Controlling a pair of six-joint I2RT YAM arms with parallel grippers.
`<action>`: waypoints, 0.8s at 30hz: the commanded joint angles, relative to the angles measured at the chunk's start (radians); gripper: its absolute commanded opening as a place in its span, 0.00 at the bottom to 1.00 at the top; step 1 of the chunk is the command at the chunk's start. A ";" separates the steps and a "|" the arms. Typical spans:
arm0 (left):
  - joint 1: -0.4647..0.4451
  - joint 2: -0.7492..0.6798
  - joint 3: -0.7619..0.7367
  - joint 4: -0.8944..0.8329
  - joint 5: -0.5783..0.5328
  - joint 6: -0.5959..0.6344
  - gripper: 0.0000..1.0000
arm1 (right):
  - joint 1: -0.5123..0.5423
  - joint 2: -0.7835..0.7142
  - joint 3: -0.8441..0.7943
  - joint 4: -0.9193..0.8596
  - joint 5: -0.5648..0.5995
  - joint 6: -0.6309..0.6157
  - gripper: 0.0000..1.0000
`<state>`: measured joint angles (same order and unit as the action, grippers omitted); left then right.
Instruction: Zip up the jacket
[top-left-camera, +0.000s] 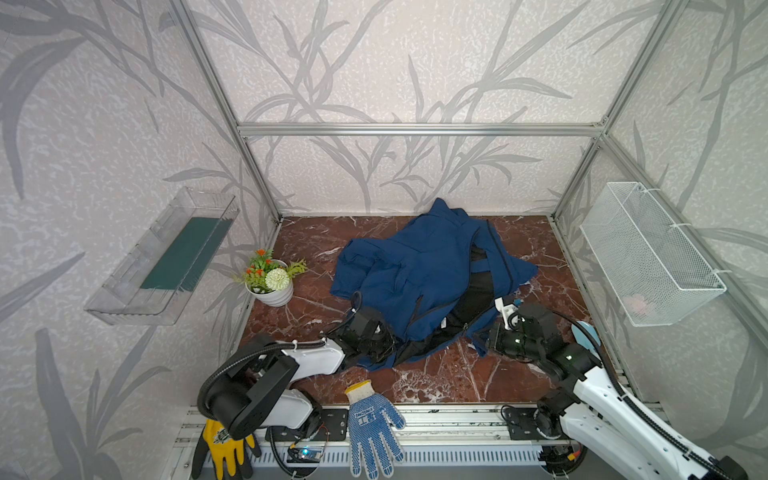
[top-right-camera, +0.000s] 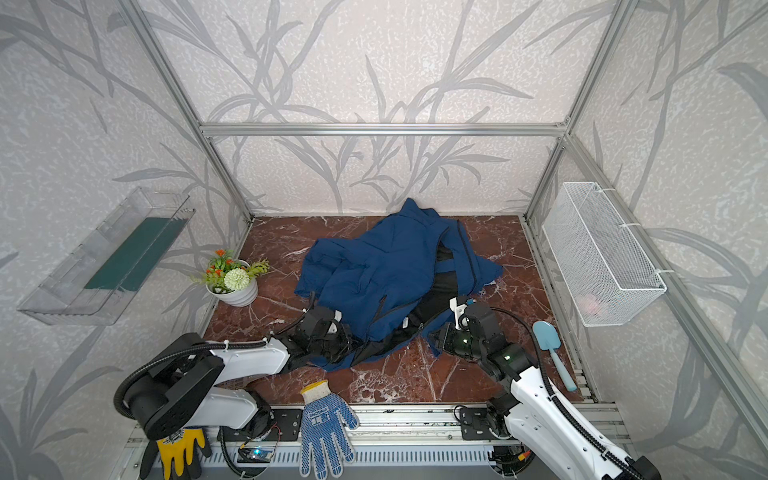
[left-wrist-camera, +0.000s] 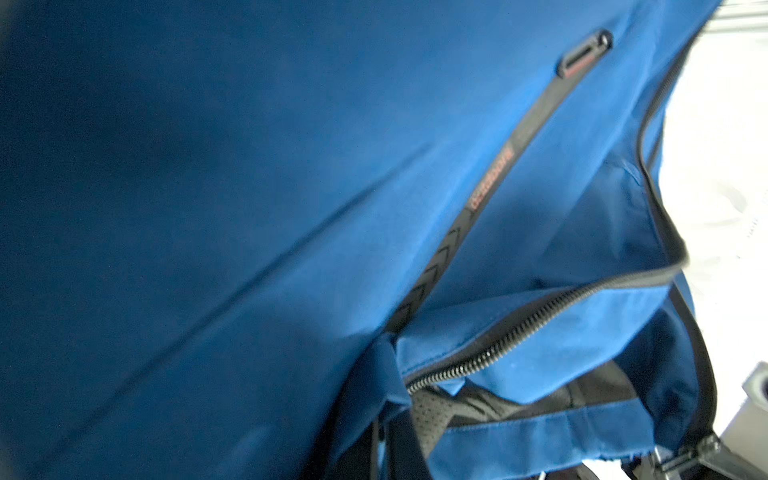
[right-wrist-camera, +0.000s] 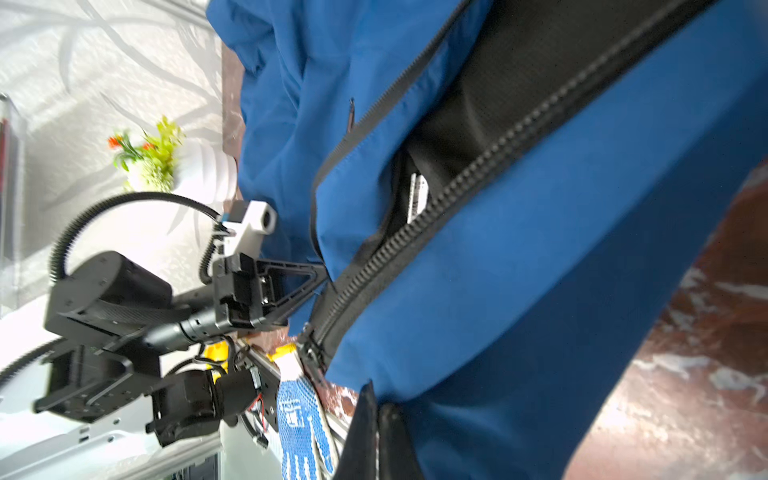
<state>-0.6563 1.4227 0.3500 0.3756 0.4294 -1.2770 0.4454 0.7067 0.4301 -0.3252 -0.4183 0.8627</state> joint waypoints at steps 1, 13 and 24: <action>-0.006 0.012 -0.033 0.060 0.036 0.022 0.00 | -0.011 -0.016 0.040 0.050 0.043 -0.010 0.00; 0.050 -0.115 -0.076 -0.137 -0.009 0.099 0.00 | -0.011 -0.047 0.057 -0.052 0.135 -0.023 0.00; -0.004 -0.350 0.195 -0.319 -0.098 0.274 0.00 | -0.014 -0.137 0.011 0.073 0.038 -0.365 0.00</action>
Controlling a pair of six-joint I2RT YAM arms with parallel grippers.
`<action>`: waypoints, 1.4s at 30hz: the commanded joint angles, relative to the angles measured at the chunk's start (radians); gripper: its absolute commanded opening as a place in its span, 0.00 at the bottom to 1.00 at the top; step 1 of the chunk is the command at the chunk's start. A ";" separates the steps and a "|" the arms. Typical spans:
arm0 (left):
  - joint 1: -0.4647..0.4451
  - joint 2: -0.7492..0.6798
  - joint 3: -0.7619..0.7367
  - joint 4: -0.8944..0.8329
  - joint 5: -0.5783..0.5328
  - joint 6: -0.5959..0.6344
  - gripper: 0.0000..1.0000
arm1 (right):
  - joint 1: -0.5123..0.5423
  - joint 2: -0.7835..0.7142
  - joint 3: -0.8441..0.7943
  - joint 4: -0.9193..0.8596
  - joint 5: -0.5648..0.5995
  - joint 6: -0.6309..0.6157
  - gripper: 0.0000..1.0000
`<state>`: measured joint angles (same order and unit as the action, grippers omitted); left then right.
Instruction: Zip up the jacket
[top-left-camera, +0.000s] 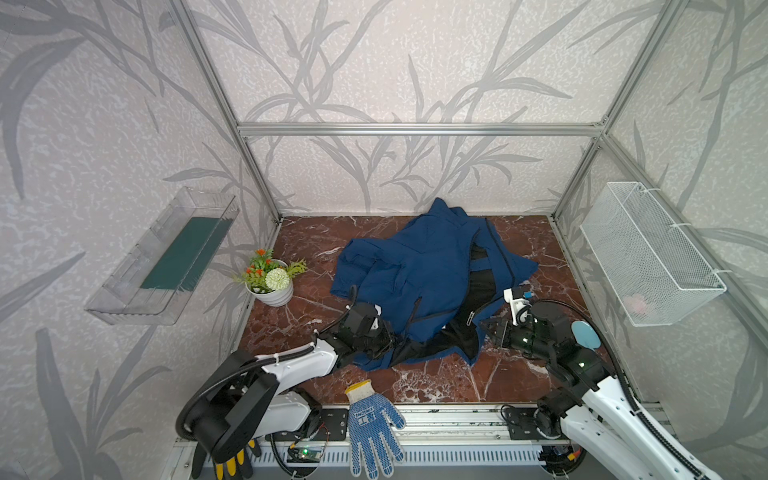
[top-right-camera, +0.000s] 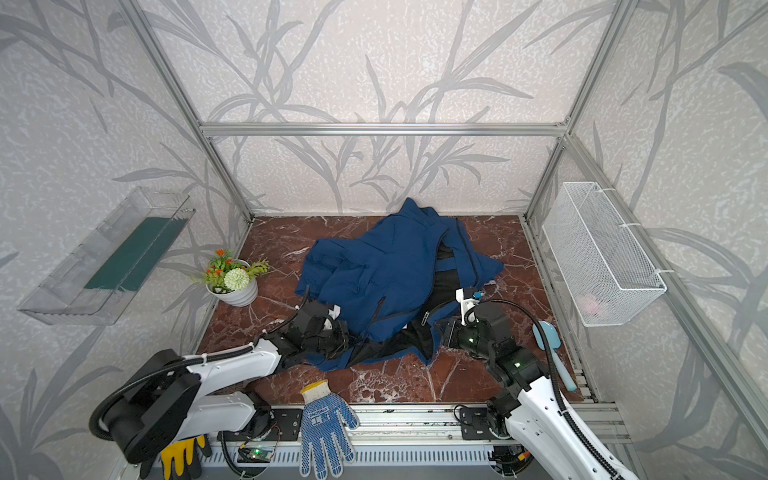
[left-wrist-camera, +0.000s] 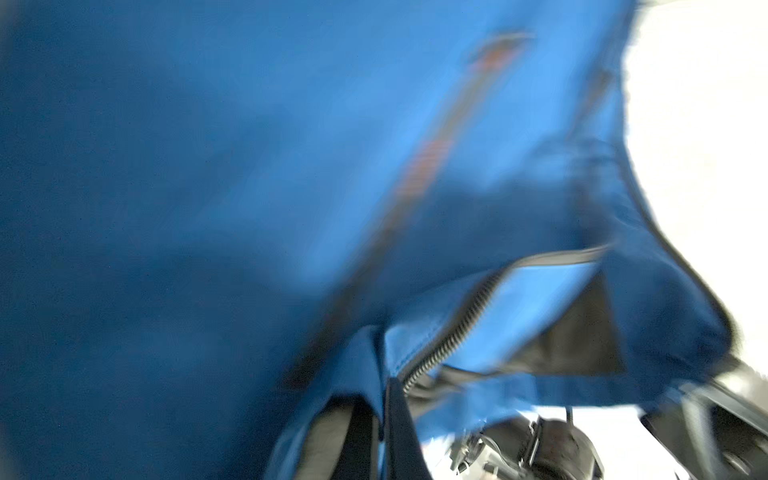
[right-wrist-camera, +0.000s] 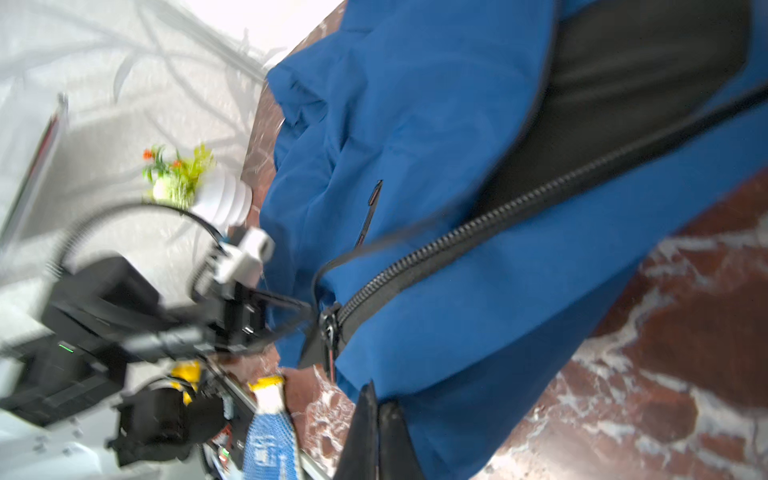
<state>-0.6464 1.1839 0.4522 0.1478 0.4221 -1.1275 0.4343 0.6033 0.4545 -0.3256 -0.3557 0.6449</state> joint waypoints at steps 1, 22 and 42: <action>-0.014 -0.150 0.104 -0.089 -0.125 0.150 0.00 | -0.003 -0.053 -0.020 0.092 -0.009 -0.178 0.00; -0.108 -0.097 -0.046 0.932 -0.325 0.378 0.00 | 0.241 -0.092 -0.133 0.643 0.005 -0.560 0.00; -0.135 -0.015 -0.095 1.257 -0.346 0.644 0.00 | 0.434 0.192 -0.060 0.916 0.386 -0.992 0.00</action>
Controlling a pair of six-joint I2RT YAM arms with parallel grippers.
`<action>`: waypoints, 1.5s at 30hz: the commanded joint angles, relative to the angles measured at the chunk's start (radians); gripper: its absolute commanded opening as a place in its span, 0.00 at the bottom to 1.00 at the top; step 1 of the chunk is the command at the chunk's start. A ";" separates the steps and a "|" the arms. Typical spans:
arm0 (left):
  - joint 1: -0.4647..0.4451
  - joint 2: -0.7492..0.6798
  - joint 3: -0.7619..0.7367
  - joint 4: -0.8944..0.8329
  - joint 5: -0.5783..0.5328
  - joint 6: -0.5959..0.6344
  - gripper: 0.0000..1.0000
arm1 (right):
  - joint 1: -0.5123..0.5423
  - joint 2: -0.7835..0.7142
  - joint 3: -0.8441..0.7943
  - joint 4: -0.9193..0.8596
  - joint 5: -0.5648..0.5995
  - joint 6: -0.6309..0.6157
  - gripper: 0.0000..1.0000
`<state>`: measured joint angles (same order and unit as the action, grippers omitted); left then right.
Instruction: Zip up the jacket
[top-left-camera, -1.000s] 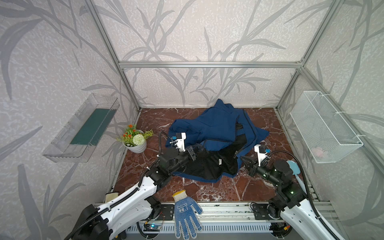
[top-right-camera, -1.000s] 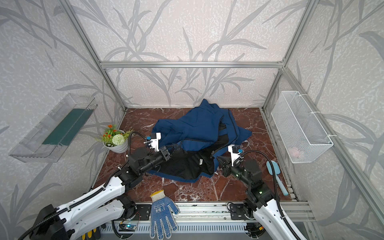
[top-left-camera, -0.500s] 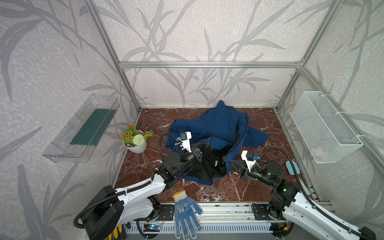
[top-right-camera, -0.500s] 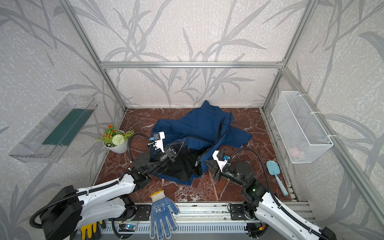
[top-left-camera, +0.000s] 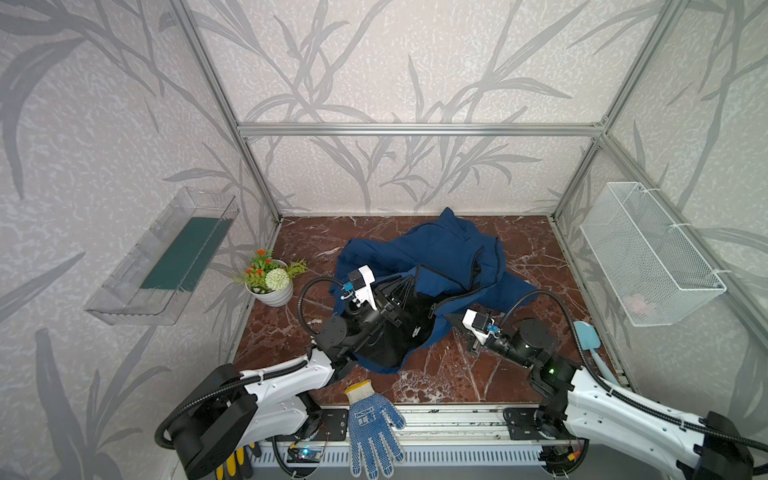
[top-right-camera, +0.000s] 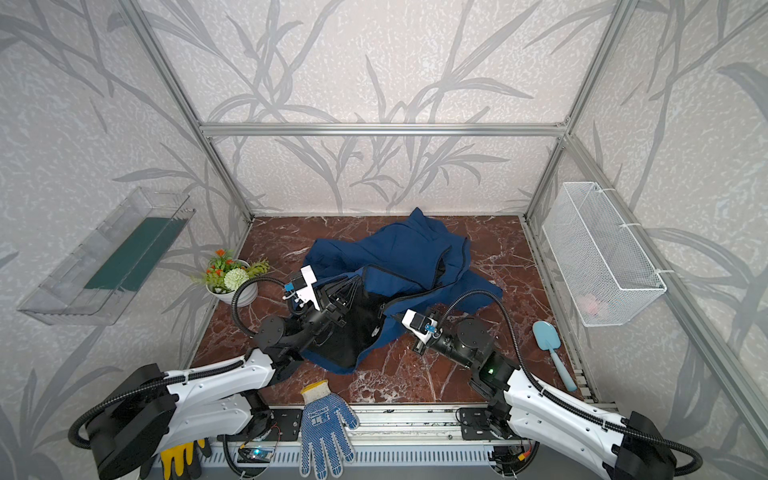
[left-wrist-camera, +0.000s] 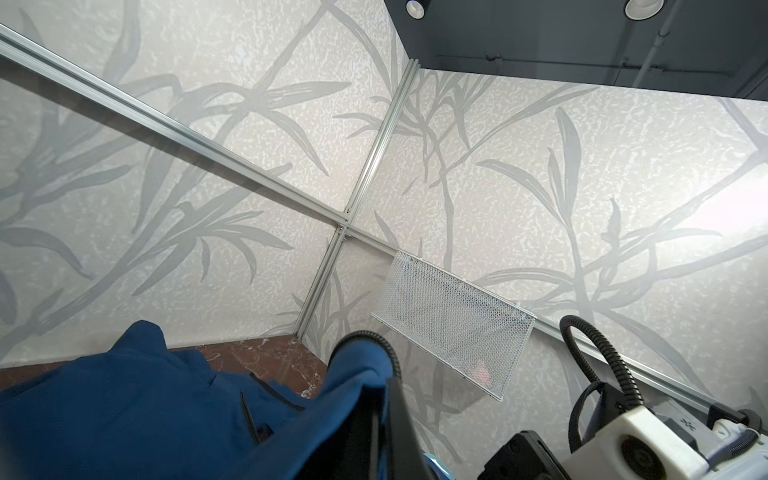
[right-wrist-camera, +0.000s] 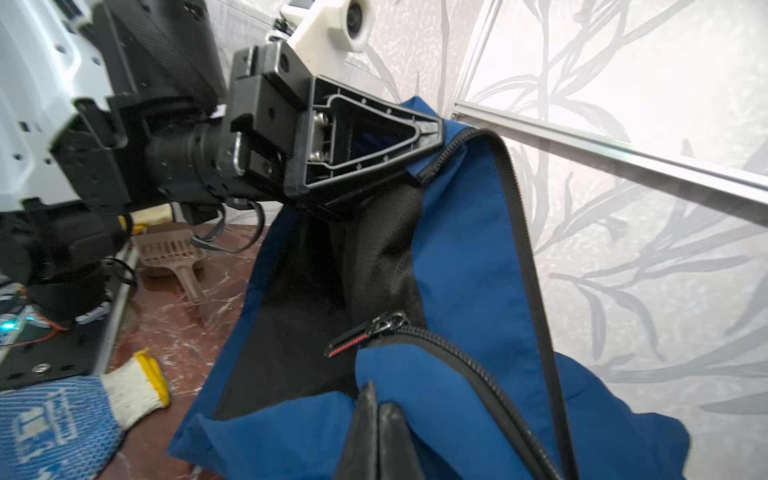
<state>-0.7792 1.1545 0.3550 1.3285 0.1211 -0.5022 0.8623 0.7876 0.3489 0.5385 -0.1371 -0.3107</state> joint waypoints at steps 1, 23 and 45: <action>-0.002 0.023 -0.001 0.075 -0.049 0.031 0.00 | 0.006 -0.003 0.046 0.004 0.168 -0.005 0.00; 0.006 0.183 0.122 0.083 0.127 -0.087 0.00 | 0.110 0.075 -0.068 0.322 0.344 -1.027 0.00; 0.073 0.159 0.290 0.084 0.305 -0.180 0.00 | 0.023 0.043 0.216 -0.078 -0.008 -0.820 0.00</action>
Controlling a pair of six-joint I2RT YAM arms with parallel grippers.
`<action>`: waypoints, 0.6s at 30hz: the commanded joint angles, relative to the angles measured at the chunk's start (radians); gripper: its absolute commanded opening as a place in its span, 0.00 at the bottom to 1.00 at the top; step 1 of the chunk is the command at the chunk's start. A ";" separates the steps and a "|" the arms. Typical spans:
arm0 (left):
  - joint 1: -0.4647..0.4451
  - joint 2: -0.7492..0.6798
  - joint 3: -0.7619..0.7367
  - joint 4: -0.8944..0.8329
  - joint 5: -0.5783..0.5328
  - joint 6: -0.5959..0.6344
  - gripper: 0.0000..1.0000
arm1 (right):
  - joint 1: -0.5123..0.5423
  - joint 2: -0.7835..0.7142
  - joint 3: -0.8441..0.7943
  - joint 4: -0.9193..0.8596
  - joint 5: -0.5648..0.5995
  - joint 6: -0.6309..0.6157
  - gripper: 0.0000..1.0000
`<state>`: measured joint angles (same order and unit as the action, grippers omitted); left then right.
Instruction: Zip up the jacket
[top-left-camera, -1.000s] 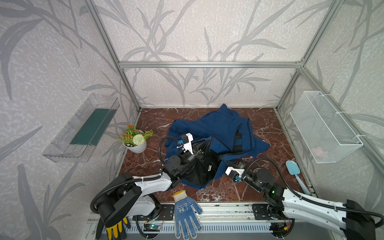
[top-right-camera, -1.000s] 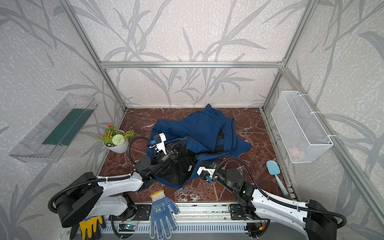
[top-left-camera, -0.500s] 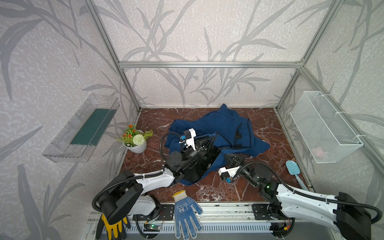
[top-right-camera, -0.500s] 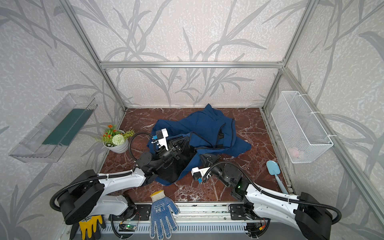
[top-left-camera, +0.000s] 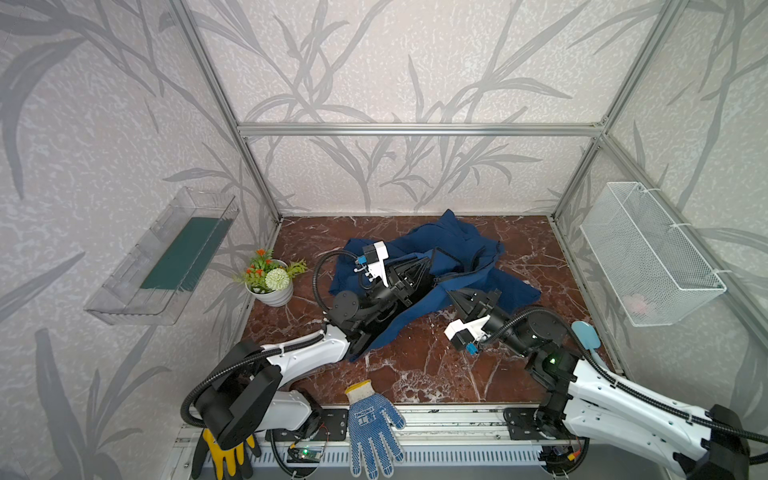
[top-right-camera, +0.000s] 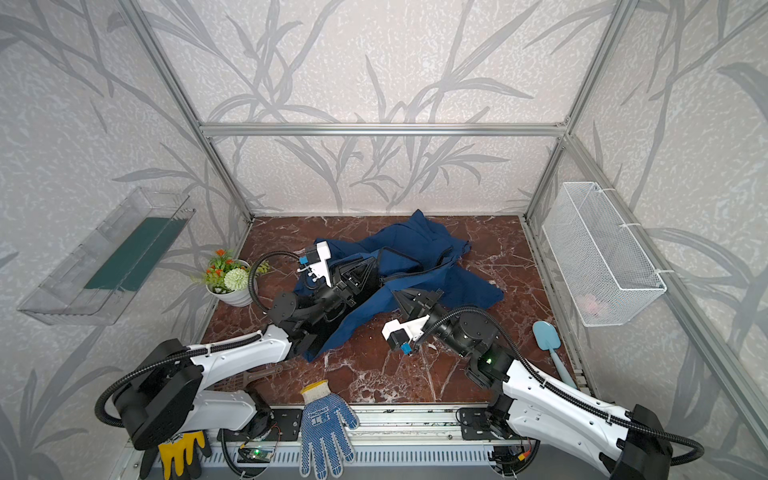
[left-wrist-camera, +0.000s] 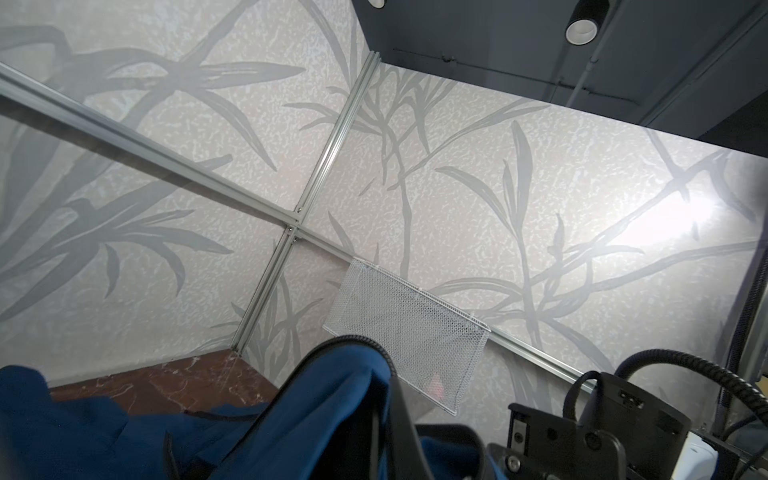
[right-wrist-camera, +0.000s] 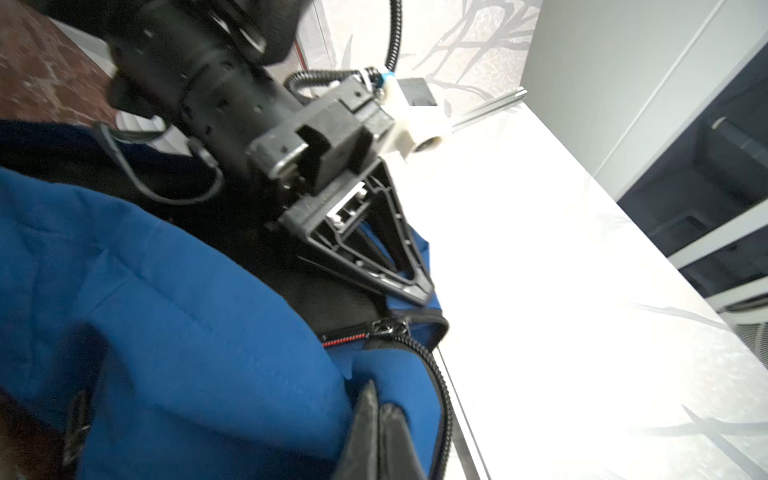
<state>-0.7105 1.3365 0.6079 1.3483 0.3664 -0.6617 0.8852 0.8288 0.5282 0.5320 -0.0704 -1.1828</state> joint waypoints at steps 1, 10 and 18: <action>0.005 -0.024 0.042 0.063 0.063 -0.021 0.00 | 0.000 0.008 0.045 -0.078 -0.077 0.050 0.00; 0.005 -0.056 0.024 0.063 0.060 -0.014 0.00 | -0.023 0.039 0.041 0.007 -0.102 0.101 0.00; 0.006 -0.060 0.009 0.063 0.055 -0.012 0.00 | -0.023 0.012 0.007 0.121 -0.052 0.101 0.00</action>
<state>-0.7067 1.3022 0.6247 1.3483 0.4126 -0.6773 0.8646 0.8677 0.5312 0.5594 -0.1299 -1.0996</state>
